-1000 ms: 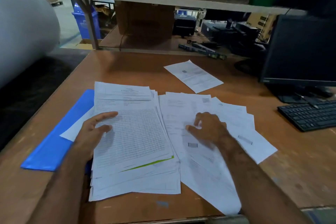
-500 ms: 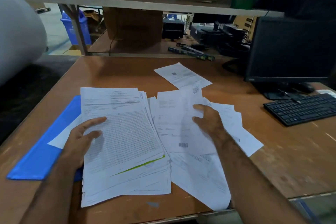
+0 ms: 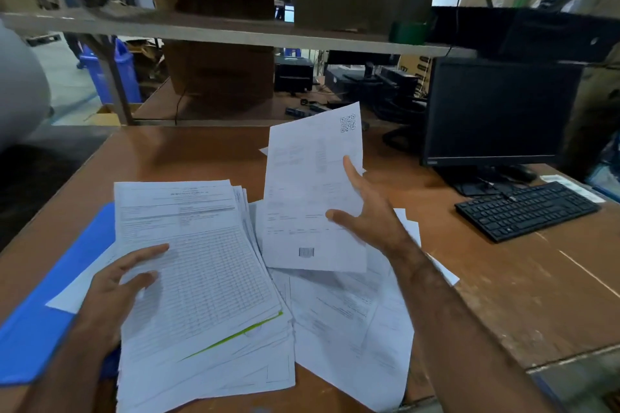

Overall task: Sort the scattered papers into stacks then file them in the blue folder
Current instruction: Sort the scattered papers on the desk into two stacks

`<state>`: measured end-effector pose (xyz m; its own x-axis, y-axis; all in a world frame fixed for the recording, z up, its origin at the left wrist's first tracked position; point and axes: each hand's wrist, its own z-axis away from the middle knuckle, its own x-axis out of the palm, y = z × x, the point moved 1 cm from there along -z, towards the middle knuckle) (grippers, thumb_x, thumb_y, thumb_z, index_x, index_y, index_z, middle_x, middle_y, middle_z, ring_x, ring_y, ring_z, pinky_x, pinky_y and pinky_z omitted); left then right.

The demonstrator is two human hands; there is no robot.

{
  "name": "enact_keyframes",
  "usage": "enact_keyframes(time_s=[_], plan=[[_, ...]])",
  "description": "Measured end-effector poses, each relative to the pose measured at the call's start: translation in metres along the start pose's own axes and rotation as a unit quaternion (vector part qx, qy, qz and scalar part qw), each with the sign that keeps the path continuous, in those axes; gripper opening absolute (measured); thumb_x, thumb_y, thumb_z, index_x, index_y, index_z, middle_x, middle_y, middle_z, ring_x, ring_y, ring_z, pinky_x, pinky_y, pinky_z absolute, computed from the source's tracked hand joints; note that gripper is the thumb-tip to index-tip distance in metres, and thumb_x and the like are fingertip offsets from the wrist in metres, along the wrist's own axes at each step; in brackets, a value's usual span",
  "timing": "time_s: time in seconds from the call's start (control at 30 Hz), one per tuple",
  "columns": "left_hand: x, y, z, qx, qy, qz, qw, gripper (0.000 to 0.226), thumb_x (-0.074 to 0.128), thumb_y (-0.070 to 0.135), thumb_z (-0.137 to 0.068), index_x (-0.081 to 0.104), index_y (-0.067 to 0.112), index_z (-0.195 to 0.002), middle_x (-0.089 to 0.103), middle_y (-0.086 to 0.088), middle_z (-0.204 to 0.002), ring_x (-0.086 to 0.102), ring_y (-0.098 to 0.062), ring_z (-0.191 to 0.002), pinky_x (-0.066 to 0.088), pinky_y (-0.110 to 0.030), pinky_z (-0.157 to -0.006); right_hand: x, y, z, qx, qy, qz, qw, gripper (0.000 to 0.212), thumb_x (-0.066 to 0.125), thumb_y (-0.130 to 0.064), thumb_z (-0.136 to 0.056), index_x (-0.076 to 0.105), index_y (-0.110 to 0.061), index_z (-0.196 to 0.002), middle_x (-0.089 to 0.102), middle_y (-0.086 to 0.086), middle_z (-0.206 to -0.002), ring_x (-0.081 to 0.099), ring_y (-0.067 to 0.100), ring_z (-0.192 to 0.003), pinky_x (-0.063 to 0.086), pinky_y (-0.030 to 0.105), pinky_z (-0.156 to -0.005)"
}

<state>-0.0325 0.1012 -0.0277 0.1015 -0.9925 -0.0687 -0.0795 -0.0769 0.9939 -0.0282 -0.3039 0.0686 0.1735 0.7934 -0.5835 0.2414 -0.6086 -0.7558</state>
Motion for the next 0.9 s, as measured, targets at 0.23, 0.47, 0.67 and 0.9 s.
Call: enact_keyframes(time_s=[0.23,0.47,0.67,0.9], plan=[[-0.002,0.0,-0.001,-0.004,-0.004,0.005,1.0,0.045,0.06,-0.014,-0.09,0.077,0.02,-0.113,0.067,0.002,-0.131,0.059,-0.017,-0.124,0.046,-0.027,-0.093,-0.007,-0.052,0.008,-0.014,-0.081,-0.267,0.96,0.095,0.088,-0.023,-0.079,0.035,-0.047,-0.154,0.052,-0.021,-0.148,0.058,0.014,-0.131,0.055,0.045,-0.102],[-0.003,0.005,0.004,0.001,0.009,-0.013,1.0,0.049,0.06,-0.013,-0.088,0.079,0.026,-0.111,0.07,0.004,-0.127,0.064,-0.02,-0.116,0.052,-0.024,-0.082,0.032,-0.035,0.003,0.038,-0.156,-0.198,0.967,0.097,0.09,-0.032,-0.076,0.034,-0.047,-0.154,0.037,-0.017,-0.16,0.049,0.015,-0.14,0.043,0.043,-0.115],[0.002,0.013,0.007,-0.017,0.013,0.006,1.0,0.055,0.057,-0.012,-0.092,0.071,0.03,-0.124,0.061,0.011,-0.137,0.058,-0.008,-0.12,0.05,-0.015,-0.083,0.077,-0.009,0.008,-0.015,-0.189,0.265,0.945,0.105,0.07,-0.066,-0.082,0.007,-0.04,-0.161,0.01,-0.018,-0.166,0.015,0.007,-0.151,-0.001,0.015,-0.119],[0.004,0.015,0.003,0.002,0.018,-0.04,0.999,0.044,0.053,0.016,-0.105,0.059,0.048,-0.135,0.052,0.028,-0.142,0.049,-0.002,-0.13,0.04,-0.029,-0.107,0.147,0.01,-0.002,-0.009,-0.068,0.054,0.996,0.082,0.084,-0.021,-0.08,0.046,-0.011,-0.152,0.038,0.001,-0.156,0.031,-0.001,-0.138,0.023,0.017,-0.119]])
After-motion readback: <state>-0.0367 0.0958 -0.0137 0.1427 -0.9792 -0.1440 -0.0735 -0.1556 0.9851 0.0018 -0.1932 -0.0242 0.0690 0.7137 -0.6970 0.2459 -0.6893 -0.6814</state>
